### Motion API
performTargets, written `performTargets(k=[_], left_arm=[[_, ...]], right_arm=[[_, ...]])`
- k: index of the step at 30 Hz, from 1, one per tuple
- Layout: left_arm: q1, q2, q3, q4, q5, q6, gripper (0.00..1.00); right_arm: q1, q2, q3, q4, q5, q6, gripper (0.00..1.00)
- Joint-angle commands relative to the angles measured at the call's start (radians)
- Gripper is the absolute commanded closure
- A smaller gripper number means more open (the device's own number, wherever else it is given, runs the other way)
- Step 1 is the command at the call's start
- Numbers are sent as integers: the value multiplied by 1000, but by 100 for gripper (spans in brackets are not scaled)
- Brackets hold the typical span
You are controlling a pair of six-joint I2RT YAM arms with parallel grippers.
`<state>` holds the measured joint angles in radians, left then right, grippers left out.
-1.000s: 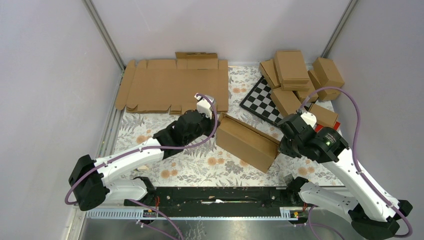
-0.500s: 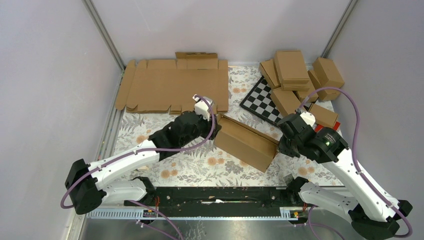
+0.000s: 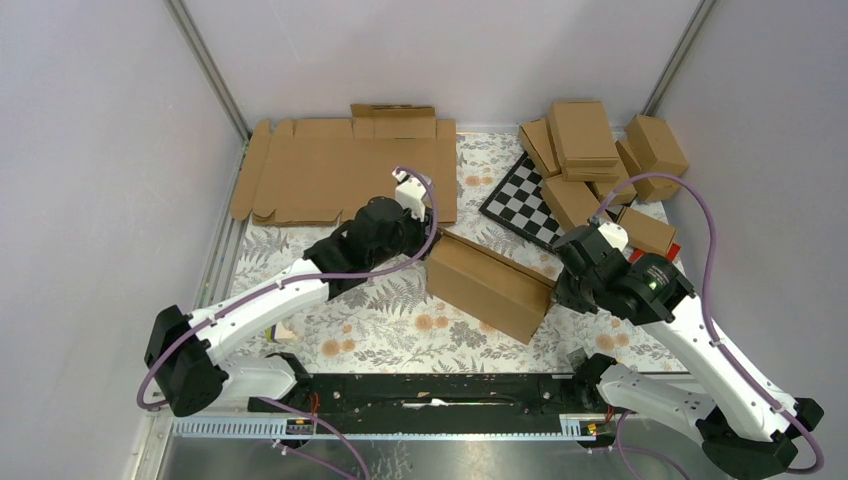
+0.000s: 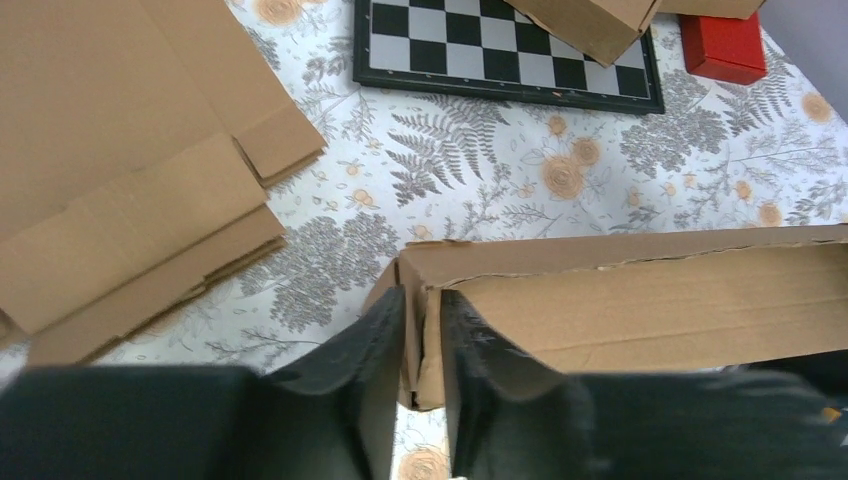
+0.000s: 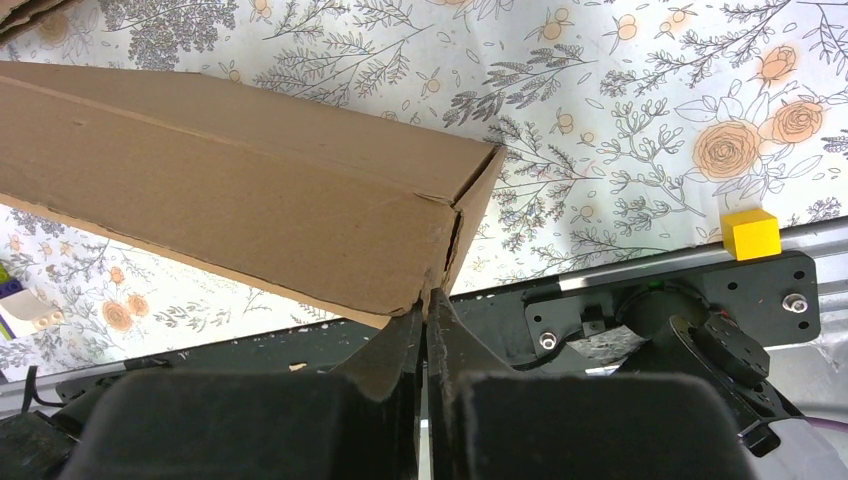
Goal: Fold the paper box
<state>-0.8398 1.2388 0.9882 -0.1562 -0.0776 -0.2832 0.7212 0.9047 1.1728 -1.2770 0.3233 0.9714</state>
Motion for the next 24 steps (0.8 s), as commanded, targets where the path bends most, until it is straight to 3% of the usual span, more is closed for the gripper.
performTargets(k=[1,4,24], left_arm=[[2,13,53,-6,25,30,83],[1,11,40,-6,14,38,100],[-2,-98,-226,173,18,24,100]], right_arm=[[6,13,-2,5,-24,-10,100],[5,13,-5,6,-28,-7,100],[4,14,-171,57,-82,27,100]])
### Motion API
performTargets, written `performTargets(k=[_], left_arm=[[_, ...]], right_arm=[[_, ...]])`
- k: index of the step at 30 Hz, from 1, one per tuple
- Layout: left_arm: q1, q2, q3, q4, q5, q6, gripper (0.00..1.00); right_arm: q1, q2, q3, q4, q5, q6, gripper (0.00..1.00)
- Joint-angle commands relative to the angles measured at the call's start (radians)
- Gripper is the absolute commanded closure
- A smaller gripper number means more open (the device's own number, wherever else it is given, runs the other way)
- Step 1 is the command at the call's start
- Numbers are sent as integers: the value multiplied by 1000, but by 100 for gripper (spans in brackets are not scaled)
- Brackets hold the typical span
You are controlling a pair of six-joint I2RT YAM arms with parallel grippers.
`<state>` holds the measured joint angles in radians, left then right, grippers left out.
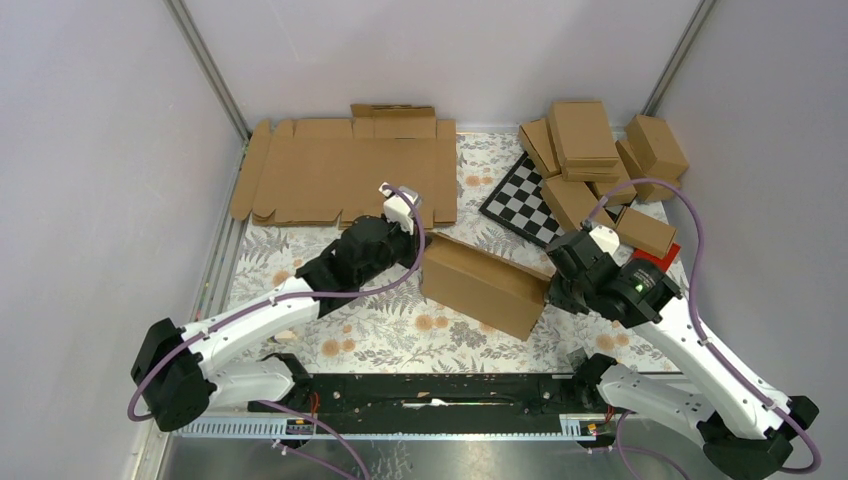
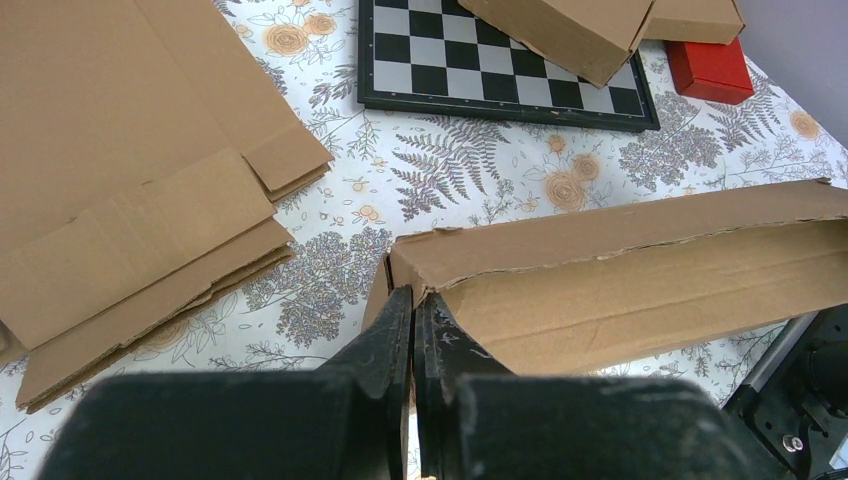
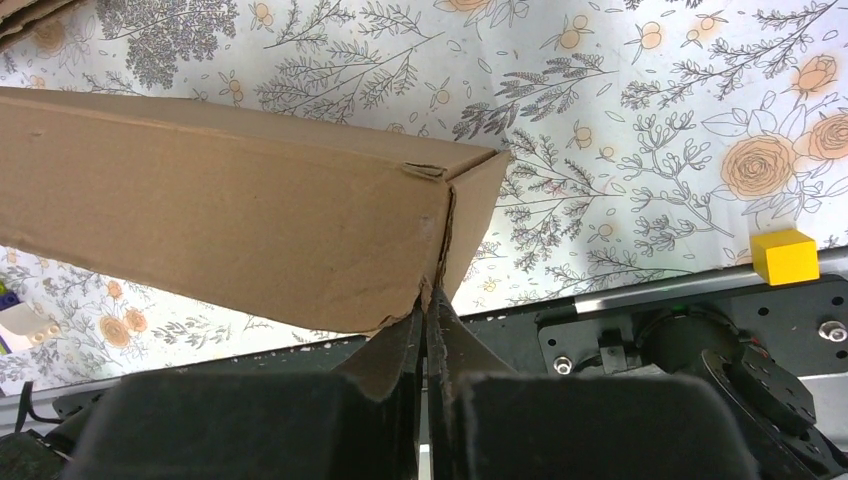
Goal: Fold the paper box
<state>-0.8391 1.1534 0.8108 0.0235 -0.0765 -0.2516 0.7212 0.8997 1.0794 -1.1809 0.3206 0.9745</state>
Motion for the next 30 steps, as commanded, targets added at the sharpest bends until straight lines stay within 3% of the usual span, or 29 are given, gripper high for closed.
performTargets(k=[1,6,9,12,18,22,30], left_arm=[[-3,-13,-53,-2,16,-9,100],[-3,-15,-57,4,17,-14,100],[-2,-25,-53,3,13,-12,100],[-3,-31,-46,-2,9,-9,100],[-3,-28,-39,-8,6,-9,100],[-4,-30,-37,-10,3,-9,100],[-4,-30,-29,-20,3,-9,100]], right_arm=[[5,20,-82,-39,-80,23,100],[5,16,-66,-38,-80,0,98],[6,18,6,-51,-68,-63,68],[5,37,103,-62,-110,-208,49],[4,124,252,-79,-339,-448,28],[6,164,299,-76,-387,-500,25],[4,231,501,-119,-242,-571,27]])
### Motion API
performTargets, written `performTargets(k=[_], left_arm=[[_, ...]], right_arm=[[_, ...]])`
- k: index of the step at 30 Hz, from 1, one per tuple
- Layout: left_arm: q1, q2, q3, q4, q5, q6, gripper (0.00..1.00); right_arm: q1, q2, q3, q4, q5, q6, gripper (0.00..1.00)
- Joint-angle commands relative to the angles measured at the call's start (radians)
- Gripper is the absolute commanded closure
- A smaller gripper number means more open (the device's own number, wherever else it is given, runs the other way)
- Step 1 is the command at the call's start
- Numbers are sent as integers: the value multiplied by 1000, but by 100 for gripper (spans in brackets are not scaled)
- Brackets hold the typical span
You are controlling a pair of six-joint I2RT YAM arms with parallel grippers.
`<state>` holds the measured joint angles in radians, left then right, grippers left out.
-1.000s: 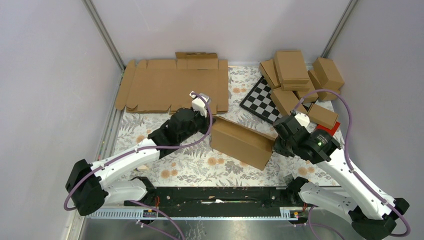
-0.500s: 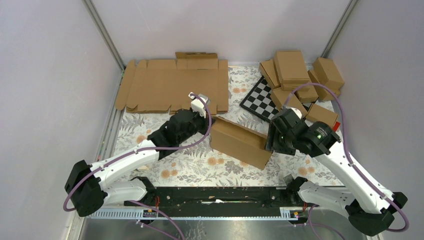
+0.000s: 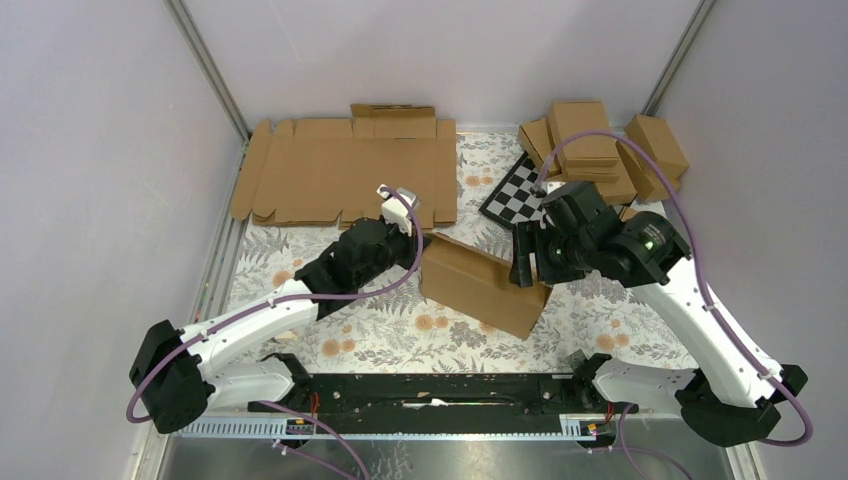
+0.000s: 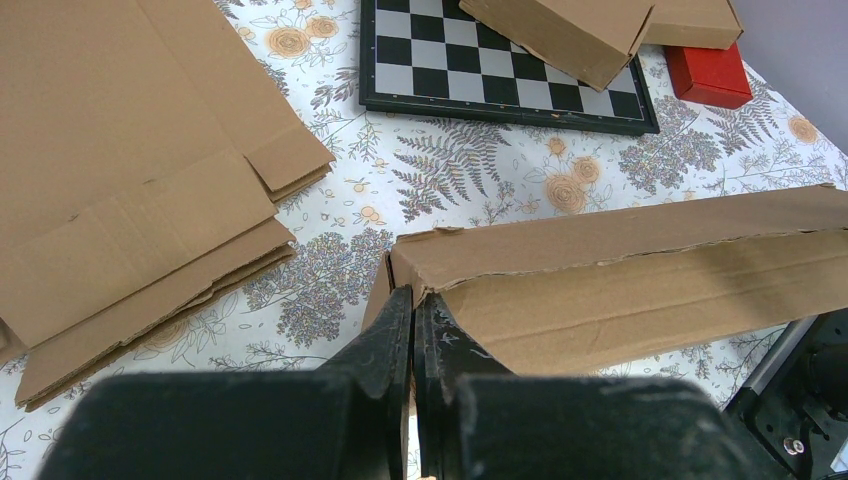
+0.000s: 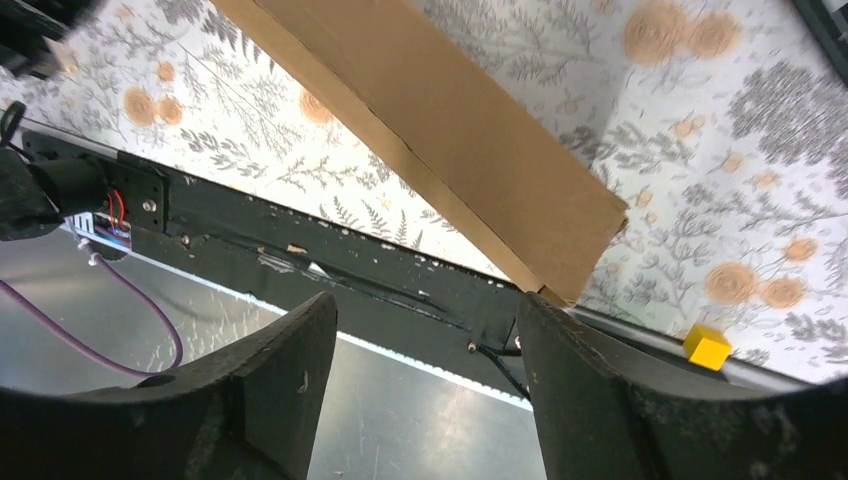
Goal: Fold the paper box
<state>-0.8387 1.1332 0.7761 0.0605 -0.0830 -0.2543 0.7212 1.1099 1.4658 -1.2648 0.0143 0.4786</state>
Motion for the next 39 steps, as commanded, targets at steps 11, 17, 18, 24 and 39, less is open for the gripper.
performTargets(k=[11,17,18,24,39], left_arm=[[-6,-4,18,-59,-6,-18,100],[-10,-7,14,-80,-4,-26,100],[-12,-6,14,-80,-3,-27,100],[-16,-3,-2,-77,1,-38,100],[-16,-94,13,-232,-3,-97,55]], right_arm=[[6,101,86,174,41,-49,63],[6,55,-75,235,68,-32,82],[5,47,-105,243,64,-29,84],[5,6,-250,262,48,-2,87],[5,-11,-317,275,63,-4,87]])
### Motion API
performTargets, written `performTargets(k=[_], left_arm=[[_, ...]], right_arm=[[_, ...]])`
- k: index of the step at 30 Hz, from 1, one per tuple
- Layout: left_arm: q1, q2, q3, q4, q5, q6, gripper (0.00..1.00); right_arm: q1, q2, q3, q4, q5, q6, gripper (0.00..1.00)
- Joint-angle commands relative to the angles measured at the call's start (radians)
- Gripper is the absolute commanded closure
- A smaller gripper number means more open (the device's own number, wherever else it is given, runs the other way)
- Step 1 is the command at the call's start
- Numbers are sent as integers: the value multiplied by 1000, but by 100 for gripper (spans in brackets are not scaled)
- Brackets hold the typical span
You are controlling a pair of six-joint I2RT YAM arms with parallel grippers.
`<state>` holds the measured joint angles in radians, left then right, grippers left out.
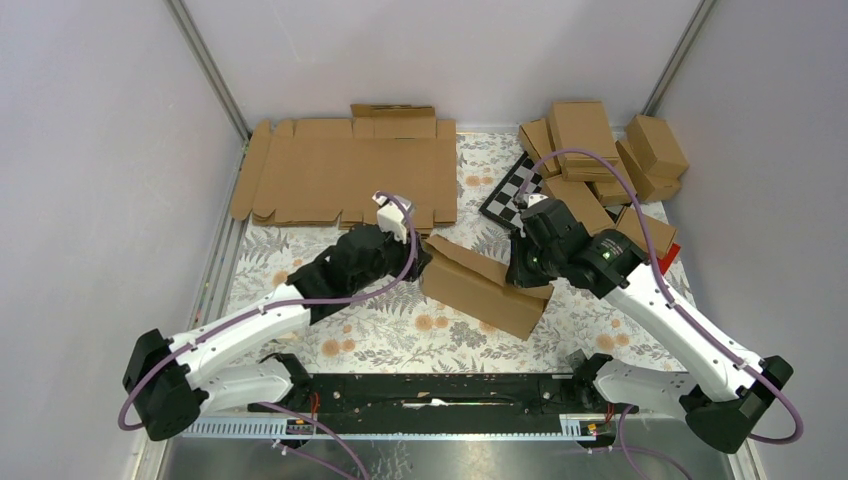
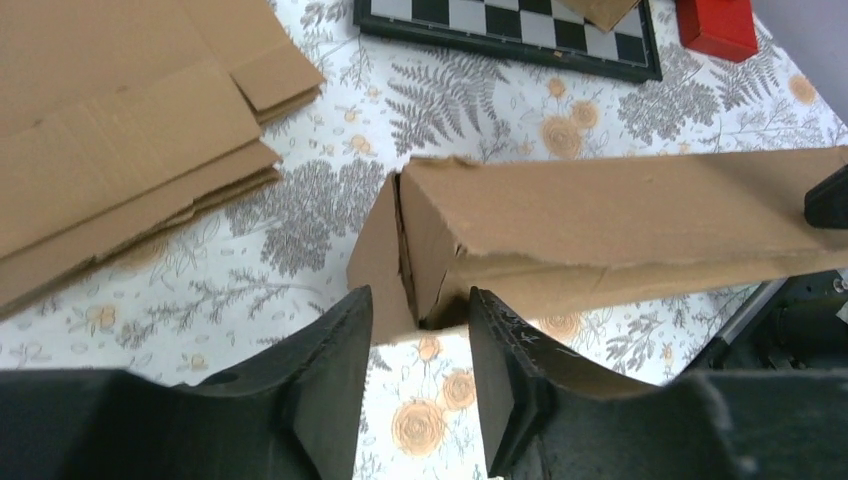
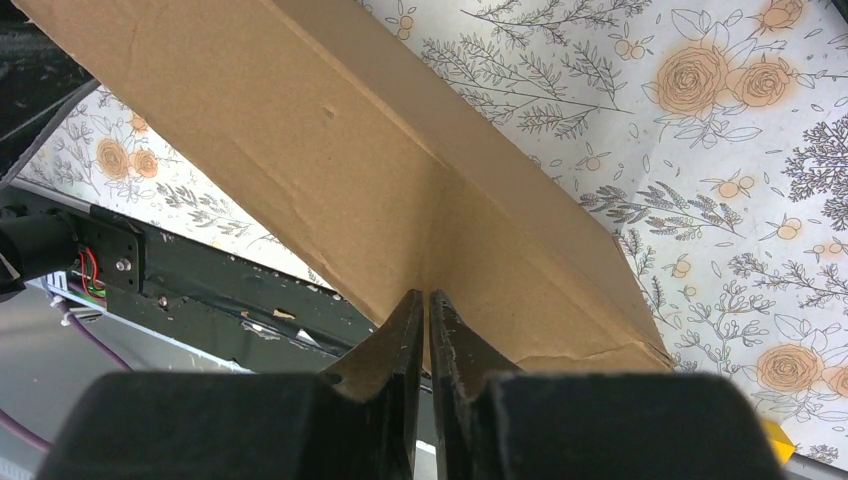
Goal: Fold the paper box
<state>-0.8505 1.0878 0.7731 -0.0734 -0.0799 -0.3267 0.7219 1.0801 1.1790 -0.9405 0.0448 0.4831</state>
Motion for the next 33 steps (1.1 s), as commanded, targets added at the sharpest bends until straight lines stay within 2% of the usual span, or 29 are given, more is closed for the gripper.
performTargets(k=[1,8,13,14,16,19,20,28,33], left_arm=[[-4,-63,23,-119,-5,-29,54],[-4,-138,156,-250,14,-47,49],[-3,-118,264,-282,35,-31,44],[-4,-99,284,-281,40,-26,46],[-4,-50,333,-279,58,-16,57],[-3,23,390,-262,105,-9,86],[-2,40,399,-245,123,-7,98],[4,178,438,-189,150,-13,100],[42,202,344,-111,170,-27,100]], right_arm=[[5,18,-33,-47,35,-9,87],[4,20,-51,-29,35,-13,86],[5,29,-65,-14,21,-14,86],[5,28,-68,-10,19,-15,86],[5,27,-75,-7,13,-11,86],[4,25,-81,-8,10,-9,86],[4,23,-81,-9,8,-10,86],[5,11,-97,-8,-8,3,87],[4,12,-94,-7,-9,4,87]])
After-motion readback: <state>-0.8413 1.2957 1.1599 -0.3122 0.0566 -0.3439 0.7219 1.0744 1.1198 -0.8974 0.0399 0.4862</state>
